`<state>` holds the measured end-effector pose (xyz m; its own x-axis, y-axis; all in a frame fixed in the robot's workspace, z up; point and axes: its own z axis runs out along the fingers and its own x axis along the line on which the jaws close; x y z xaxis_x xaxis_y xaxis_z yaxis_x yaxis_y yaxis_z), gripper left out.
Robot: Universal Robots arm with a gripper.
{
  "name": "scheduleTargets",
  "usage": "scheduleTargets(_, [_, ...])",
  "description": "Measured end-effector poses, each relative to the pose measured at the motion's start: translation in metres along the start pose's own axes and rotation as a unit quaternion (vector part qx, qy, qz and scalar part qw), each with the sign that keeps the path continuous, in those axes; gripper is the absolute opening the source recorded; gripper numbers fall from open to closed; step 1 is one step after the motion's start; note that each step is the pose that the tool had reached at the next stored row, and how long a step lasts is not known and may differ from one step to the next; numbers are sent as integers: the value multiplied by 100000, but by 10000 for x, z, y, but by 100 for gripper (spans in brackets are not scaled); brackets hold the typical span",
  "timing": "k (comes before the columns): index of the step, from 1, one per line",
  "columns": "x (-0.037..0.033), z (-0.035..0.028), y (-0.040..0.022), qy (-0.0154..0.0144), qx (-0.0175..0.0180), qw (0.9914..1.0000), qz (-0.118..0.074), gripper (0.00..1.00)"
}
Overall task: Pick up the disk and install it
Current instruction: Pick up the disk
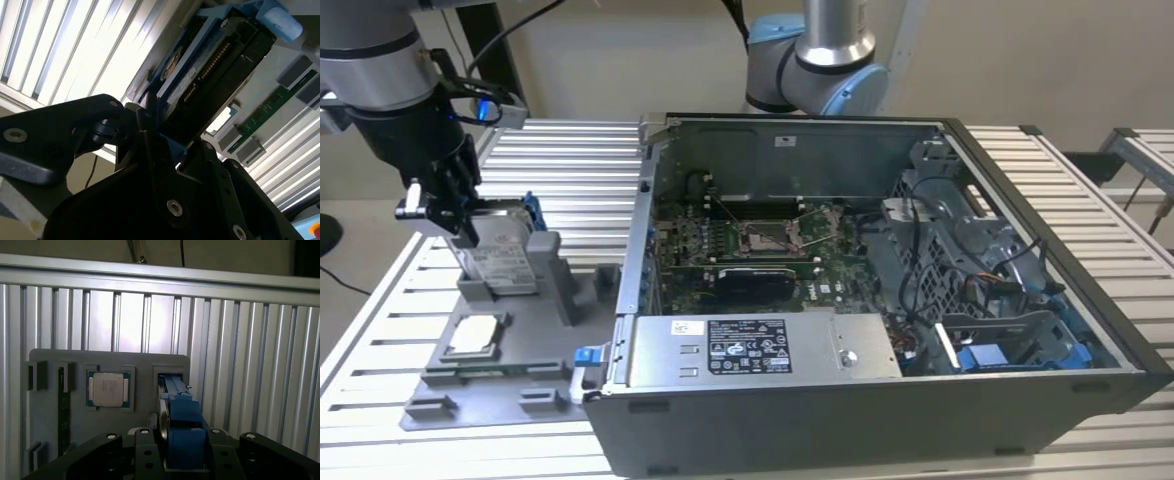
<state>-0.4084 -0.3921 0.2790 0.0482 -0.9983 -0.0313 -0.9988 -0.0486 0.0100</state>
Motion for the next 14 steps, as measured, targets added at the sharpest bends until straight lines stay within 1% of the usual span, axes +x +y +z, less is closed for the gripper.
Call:
scheduleTargets(1, [-3,1,0,248,-7,100000,-1,0])
scheduleTargets(2, [-4,1,0,411,-10,99999,5,0])
scheduleTargets(3, [-3,1,0,443,-12,99999,2,0])
scheduleTargets(4, [-2,0,0,326,-16,99999,-4,0])
scheduleTargets(5, [-2,0,1,-27,-1,100000,0,0])
scheduleTargets(6, [-3,0,1,-119,4,100000,1,0])
scheduleTargets(14, [-2,0,0,-144,11,100000,-3,0])
